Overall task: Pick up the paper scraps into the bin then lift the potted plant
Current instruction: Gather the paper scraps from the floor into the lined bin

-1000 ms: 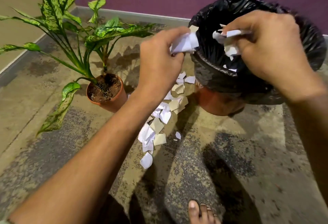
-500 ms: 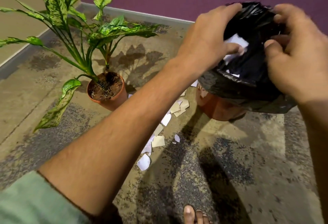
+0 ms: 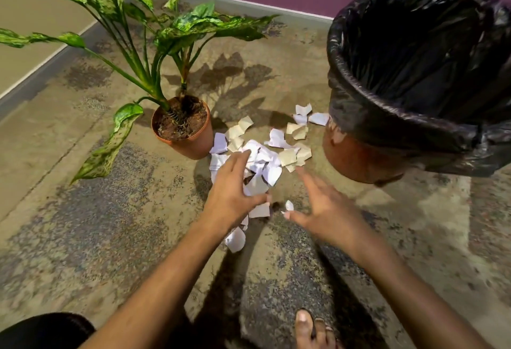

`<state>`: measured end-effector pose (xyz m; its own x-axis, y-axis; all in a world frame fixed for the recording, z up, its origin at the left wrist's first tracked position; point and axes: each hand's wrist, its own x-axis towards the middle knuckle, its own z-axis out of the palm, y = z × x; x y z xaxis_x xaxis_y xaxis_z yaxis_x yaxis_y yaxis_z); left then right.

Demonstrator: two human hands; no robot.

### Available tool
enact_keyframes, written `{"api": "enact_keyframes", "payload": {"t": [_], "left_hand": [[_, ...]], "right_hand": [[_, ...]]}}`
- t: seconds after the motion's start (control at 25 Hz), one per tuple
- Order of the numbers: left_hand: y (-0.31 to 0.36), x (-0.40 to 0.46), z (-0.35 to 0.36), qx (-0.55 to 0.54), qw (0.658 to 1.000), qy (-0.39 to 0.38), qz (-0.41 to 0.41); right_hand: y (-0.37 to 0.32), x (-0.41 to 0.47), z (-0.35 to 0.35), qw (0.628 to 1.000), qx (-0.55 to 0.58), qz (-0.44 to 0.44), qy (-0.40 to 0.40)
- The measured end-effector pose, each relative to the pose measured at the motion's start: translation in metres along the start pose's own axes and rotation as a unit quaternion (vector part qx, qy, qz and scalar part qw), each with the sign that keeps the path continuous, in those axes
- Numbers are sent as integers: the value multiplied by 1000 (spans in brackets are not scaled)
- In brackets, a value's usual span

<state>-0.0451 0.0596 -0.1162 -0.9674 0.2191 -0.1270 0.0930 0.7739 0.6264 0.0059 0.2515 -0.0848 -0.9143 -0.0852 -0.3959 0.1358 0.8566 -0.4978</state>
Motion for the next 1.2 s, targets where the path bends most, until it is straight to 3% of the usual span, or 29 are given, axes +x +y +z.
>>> {"api": "enact_keyframes", "payload": {"t": [0.08, 0.16, 0.28, 0.4, 0.6, 0.8, 0.92, 1.04, 1.2], "left_hand": [[-34, -14, 9, 70, 994, -61, -59], [-53, -24, 15, 119, 983, -117, -77], [-66, -33, 26, 186, 960, -193, -80], [-66, -33, 37, 254, 940, -216, -71], [-71, -34, 39, 233, 954, -180, -53], [-78, -38, 46, 145, 984, -98, -44], [-76, -41, 47, 158, 984, -81, -27], [-72, -41, 38, 112, 991, -54, -51], [-61, -27, 19, 12, 992, 24, -124]], "right_hand": [[20, 22, 26, 997, -51, 33, -53], [34, 44, 44, 994, -90, 22, -58], [33, 75, 61, 986, -156, -29, -56], [12, 93, 77, 976, -185, -103, -45], [-12, 91, 103, 949, -222, -216, -54], [-9, 78, 109, 963, -176, -202, -33], [-8, 70, 109, 965, -168, -200, -5], [-3, 68, 90, 978, -149, -139, 45], [21, 69, 54, 994, -9, 6, 106]]}}
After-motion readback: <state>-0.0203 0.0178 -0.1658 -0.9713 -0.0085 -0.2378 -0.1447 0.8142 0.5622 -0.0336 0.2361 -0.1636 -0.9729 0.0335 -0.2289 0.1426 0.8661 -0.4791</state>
